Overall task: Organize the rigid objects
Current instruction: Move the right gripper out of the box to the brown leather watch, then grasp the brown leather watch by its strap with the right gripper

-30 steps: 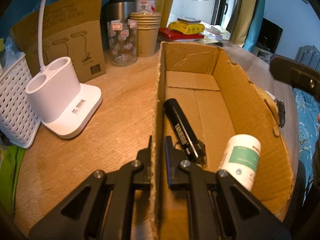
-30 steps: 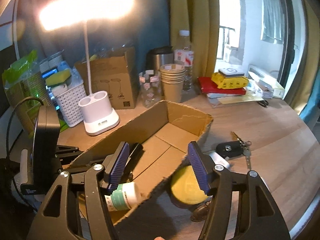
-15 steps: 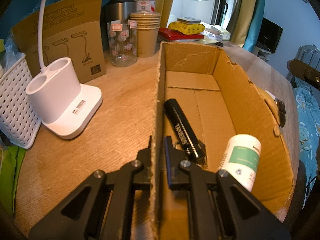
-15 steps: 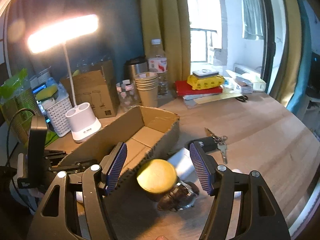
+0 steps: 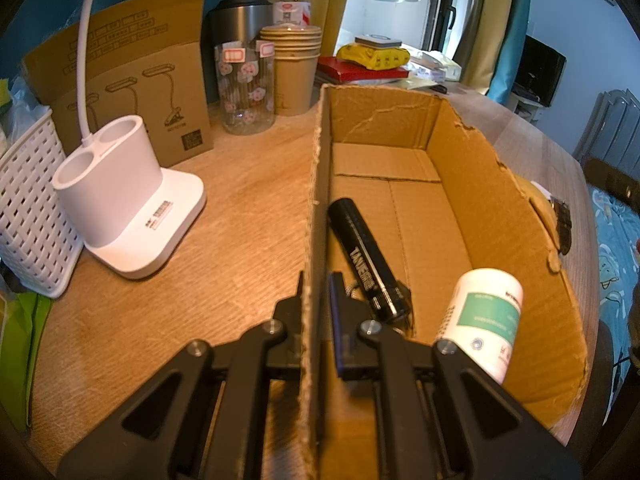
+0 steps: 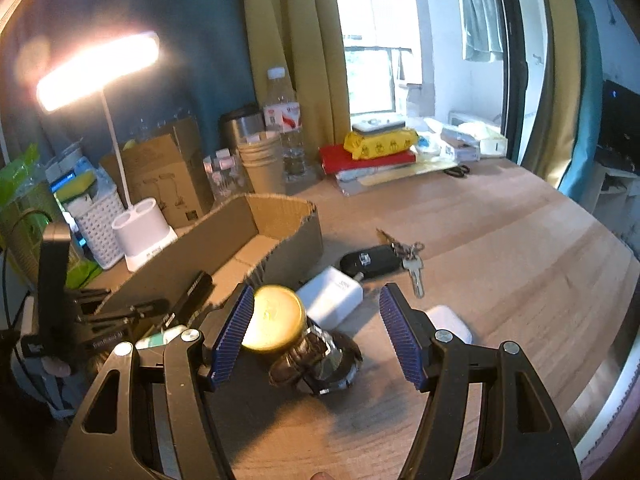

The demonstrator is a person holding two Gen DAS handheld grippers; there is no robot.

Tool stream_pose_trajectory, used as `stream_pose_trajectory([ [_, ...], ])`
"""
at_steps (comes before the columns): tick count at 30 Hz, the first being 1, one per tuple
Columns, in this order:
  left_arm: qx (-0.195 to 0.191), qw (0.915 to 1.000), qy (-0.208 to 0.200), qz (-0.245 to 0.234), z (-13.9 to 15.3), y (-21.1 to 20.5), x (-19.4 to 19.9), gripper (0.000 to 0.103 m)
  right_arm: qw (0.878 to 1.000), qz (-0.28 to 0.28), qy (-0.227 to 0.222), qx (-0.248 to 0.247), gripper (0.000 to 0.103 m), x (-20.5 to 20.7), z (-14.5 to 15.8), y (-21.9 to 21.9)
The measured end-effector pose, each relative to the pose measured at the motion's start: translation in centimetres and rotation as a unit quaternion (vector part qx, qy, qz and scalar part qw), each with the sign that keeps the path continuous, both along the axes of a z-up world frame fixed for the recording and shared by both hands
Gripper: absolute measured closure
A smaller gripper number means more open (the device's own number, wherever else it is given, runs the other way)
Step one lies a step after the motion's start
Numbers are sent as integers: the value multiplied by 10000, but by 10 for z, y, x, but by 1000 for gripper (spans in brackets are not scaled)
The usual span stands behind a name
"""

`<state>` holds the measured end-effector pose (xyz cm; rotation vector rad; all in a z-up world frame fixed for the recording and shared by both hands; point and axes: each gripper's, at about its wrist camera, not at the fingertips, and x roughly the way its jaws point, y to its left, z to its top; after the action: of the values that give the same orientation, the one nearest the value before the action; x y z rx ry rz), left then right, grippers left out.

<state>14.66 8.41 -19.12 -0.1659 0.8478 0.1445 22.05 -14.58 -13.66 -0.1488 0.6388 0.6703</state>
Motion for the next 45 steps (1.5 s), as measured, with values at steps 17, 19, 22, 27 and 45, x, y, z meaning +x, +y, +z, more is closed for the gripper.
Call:
stream_pose_trajectory([
  [17,4,10000,-3,-2,-1,-1,-1,94,9966,54,421,-710,34,0,-52,10],
  [19,3,10000,-4,0,0,-1,-1,94,9957,32,457,-804,34,1,-57,11],
  [22,4,10000,-4,0,-1,-1,-1,94,9946,-12,466,-932,34,2,-63,13],
  [27,8,10000,-5,-1,-1,-2,-2,94,9944,-103,502,-929,34,6,-65,9],
  [45,10,10000,-9,2,-1,-2,-2,93,9914,-572,556,-1038,34,23,-68,-5],
])
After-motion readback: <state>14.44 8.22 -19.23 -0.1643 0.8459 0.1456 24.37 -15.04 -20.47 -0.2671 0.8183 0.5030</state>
